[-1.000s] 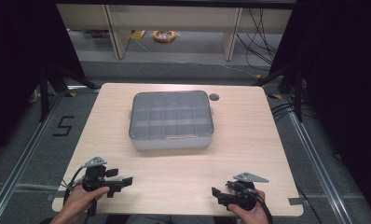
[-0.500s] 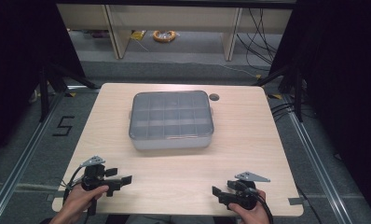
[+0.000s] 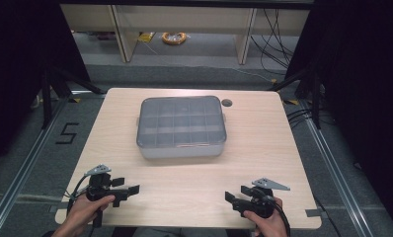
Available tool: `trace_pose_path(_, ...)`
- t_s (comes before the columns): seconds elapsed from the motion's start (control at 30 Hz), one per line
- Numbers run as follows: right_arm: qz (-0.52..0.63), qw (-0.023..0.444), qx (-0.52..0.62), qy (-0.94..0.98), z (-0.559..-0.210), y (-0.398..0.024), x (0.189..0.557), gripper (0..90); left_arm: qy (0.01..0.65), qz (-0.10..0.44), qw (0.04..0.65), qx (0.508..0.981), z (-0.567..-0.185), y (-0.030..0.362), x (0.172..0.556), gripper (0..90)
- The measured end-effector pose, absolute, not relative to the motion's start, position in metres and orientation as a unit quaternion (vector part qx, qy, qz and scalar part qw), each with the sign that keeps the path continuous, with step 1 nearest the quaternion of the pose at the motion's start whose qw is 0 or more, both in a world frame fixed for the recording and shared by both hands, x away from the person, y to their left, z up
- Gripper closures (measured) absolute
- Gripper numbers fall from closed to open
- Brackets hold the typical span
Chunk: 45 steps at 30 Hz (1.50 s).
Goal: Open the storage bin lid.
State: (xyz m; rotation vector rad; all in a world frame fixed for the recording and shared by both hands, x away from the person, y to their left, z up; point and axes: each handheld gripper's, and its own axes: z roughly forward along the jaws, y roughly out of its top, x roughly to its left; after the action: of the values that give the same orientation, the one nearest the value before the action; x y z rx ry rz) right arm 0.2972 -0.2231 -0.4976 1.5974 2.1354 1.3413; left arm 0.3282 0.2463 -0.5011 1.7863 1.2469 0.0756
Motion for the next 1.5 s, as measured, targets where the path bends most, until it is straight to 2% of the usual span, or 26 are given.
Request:
trace_pose_path(0.2,0.464,0.057,0.548,0.694,-0.498,-0.231,0.306,24.2,0.516,0.019,0.469,0.716,-0.501,0.247,0.333,15.5)
trace_pose_path(0.3,0.475,0.047,0.563,0.674,-0.498,-0.237,0.31,24.3,0.523,-0.007,0.48,0.704,-0.501,0.248,0.335,15.1)
trace_pose_path(0.5,0.482,0.02,0.591,0.647,-0.495,-0.241,0.316,24.1,0.525,-0.011,0.486,0.699,-0.497,0.251,0.34,15.1)
trace_pose_path(0.53,0.484,0.035,0.58,0.654,-0.494,-0.244,0.319,24.1,0.528,-0.011,0.489,0.695,-0.496,0.252,0.341,15.1)
trace_pose_path(0.73,0.491,0.028,0.586,0.644,-0.484,-0.253,0.336,24.5,0.532,-0.003,0.484,0.695,-0.496,0.256,0.347,15.5)
trace_pose_path(0.77,0.49,0.042,0.58,0.649,-0.485,-0.256,0.341,24.5,0.535,-0.002,0.484,0.693,-0.496,0.256,0.348,15.6)
trace_pose_path(0.9,0.496,0.035,0.586,0.639,-0.483,-0.261,0.349,24.4,0.545,-0.01,0.495,0.676,-0.492,0.258,0.352,15.6)
trace_pose_path(0.93,0.498,0.03,0.587,0.637,-0.483,-0.262,0.35,24.3,0.538,-0.019,0.49,0.686,-0.491,0.261,0.353,15.6)
trace_pose_path(1.07,0.503,0.032,0.59,0.63,-0.482,-0.263,0.353,24.1,0.537,-0.008,0.487,0.688,-0.487,0.261,0.36,15.6)
trace_pose_path(1.17,0.504,0.031,0.587,0.633,-0.481,-0.262,0.357,23.7,0.551,0.001,0.494,0.673,-0.487,0.26,0.366,15.6)
trace_pose_path(1.2,0.505,0.03,0.584,0.635,-0.48,-0.262,0.359,23.7,0.543,-0.003,0.485,0.686,-0.486,0.263,0.368,15.6)
trace_pose_path(1.27,0.501,0.021,0.595,0.629,-0.477,-0.259,0.363,23.7,0.555,0.002,0.493,0.67,-0.485,0.261,0.371,15.5)
trace_pose_path(1.3,0.507,0.031,0.584,0.634,-0.478,-0.259,0.367,23.7,0.546,-0.002,0.485,0.683,-0.485,0.264,0.373,15.5)
trace_pose_path(1.33,0.503,0.013,0.599,0.624,-0.474,-0.255,0.367,23.7,0.55,-0.004,0.489,0.677,-0.484,0.264,0.375,15.5)
trace_pose_path(1.4,0.509,0.029,0.584,0.632,-0.474,-0.256,0.376,23.6,0.55,-0.007,0.488,0.678,-0.482,0.265,0.38,15.5)
trace_pose_path(1.5,0.515,0.026,0.581,0.63,-0.469,-0.254,0.386,23.3,0.551,0.002,0.49,0.675,-0.478,0.266,0.388,15.6)
